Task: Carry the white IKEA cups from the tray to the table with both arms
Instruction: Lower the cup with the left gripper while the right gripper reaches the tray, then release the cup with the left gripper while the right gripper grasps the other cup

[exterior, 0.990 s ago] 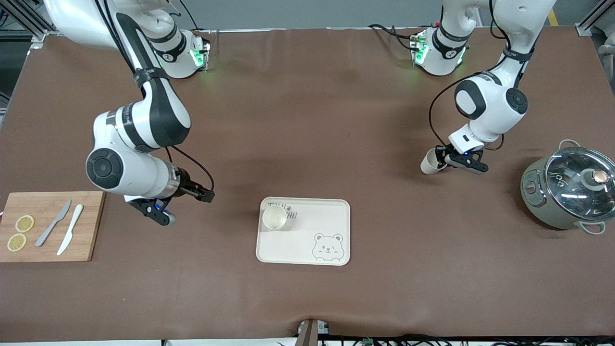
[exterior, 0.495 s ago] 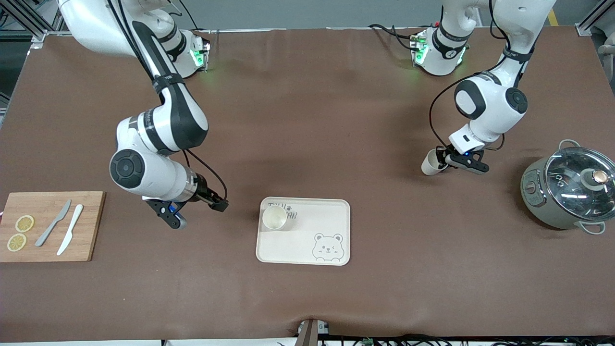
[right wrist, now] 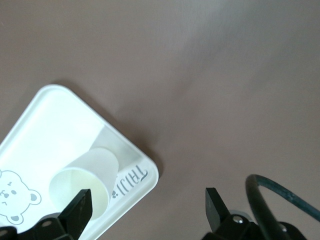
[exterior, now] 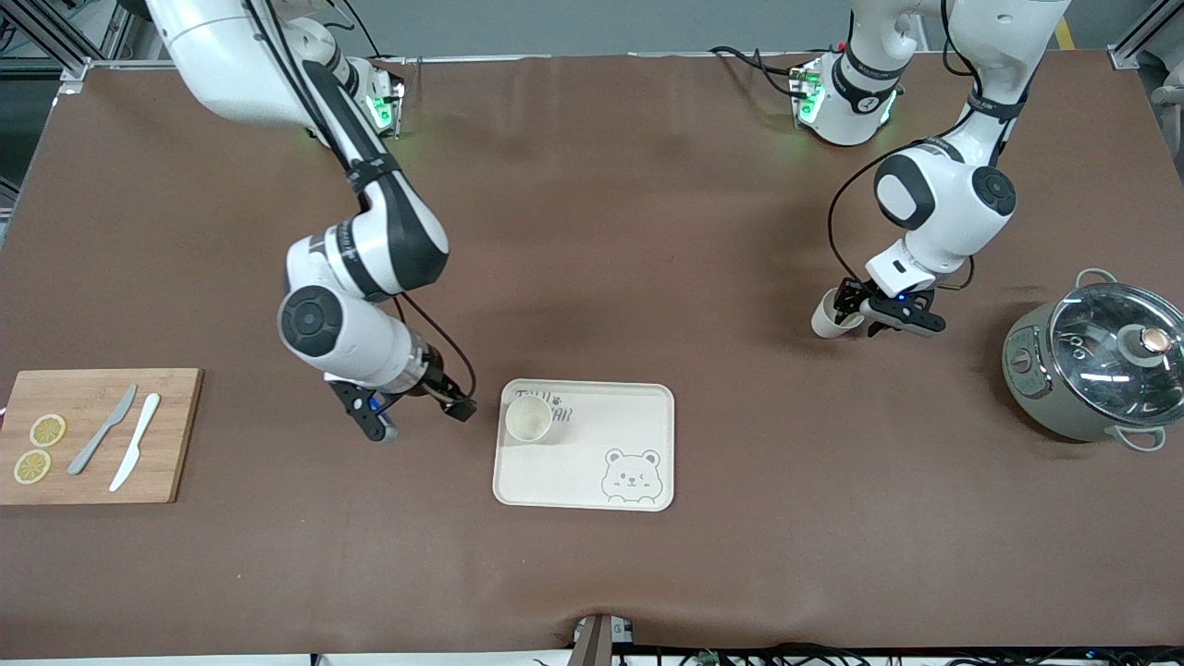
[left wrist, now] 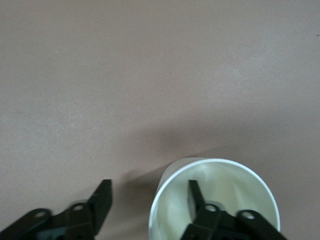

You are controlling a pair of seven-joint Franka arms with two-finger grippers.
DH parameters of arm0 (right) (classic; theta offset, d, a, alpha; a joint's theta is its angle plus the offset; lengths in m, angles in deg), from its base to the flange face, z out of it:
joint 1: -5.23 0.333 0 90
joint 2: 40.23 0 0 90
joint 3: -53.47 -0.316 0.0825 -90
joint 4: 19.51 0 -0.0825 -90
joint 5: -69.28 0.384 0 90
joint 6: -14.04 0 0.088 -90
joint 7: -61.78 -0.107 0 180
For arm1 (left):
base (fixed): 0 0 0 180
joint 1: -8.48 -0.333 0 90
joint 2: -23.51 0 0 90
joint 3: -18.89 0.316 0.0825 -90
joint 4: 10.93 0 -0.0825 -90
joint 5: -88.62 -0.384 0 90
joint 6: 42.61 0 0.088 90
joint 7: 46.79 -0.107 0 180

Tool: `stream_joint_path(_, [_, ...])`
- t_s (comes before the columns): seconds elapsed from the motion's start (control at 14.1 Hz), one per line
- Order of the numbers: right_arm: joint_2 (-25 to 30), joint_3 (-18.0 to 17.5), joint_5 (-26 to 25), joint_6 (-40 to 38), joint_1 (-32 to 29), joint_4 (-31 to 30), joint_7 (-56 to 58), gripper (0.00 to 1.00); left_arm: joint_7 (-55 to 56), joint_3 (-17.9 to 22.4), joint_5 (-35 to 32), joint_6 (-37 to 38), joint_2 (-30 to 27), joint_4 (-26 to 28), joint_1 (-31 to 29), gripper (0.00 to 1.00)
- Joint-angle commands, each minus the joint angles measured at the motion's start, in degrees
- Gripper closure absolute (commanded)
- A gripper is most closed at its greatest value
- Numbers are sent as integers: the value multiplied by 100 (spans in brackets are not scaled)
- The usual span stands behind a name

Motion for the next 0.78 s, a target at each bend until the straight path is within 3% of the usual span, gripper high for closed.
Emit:
stream_joint_path(0.0, [-281, 40, -46, 53, 286, 252, -255, 0, -148, 20, 92, -112, 12, -28, 4, 0])
stream_joint_path(0.71, [-572, 40, -64, 555, 322, 323, -255, 0, -122, 29, 83, 11, -375, 25, -31, 0])
